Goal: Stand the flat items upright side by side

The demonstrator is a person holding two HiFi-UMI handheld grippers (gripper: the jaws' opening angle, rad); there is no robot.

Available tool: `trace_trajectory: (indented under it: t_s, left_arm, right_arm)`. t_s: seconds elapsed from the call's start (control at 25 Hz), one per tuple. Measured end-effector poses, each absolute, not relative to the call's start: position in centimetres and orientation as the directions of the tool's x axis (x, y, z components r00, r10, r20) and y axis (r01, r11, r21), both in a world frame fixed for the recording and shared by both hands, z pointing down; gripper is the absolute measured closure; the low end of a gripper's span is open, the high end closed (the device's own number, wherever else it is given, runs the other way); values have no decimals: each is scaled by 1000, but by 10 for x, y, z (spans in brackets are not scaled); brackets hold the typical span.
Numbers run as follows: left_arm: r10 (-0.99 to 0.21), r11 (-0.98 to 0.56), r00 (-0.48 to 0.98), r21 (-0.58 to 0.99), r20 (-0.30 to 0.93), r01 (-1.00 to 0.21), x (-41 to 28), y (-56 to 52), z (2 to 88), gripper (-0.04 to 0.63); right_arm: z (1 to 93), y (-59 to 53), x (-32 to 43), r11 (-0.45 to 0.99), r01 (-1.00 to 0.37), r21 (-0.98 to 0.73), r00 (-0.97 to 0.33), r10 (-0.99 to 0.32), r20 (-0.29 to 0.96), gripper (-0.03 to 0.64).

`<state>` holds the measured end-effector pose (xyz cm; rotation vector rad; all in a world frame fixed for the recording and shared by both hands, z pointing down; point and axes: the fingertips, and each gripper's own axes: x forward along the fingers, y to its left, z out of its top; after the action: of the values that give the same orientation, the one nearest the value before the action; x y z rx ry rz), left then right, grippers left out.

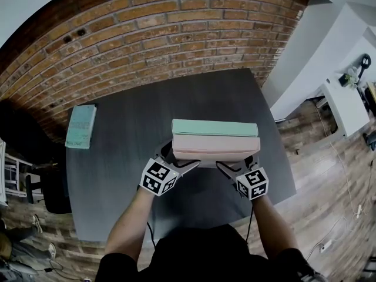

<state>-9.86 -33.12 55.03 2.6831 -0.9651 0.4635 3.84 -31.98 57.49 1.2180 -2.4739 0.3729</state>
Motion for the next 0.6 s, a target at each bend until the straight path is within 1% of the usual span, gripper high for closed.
trace_trajectory:
  t_s: [0.6]
  left_arm:
    - [-535, -773, 737, 113, 412, -624, -100, -326, 551, 80]
  right_arm:
    - [577, -313, 42, 626, -771, -115, -603, -661, 447, 127]
